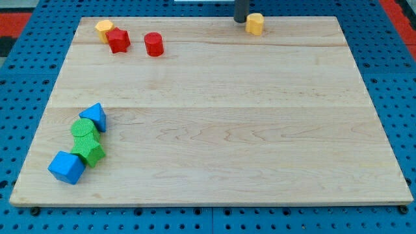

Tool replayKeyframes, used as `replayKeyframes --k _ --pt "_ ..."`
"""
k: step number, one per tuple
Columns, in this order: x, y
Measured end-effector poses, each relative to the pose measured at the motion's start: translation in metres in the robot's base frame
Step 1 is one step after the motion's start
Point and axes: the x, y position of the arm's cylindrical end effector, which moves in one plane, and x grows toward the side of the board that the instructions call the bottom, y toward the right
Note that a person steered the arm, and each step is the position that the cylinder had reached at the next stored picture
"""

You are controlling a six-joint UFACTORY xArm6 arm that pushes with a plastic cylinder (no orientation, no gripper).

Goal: Keep your arm below the red star

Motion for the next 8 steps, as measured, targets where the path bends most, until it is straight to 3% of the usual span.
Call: replayKeyframes --k 2,4,5,6,7,8 --pt "0.032 0.012" --pt "0.055 -0.082" --pt "0.139 -0.065" --pt "0.172 -0.119" --pt "0.176 -0.17" --pt "0.176 -0.179"
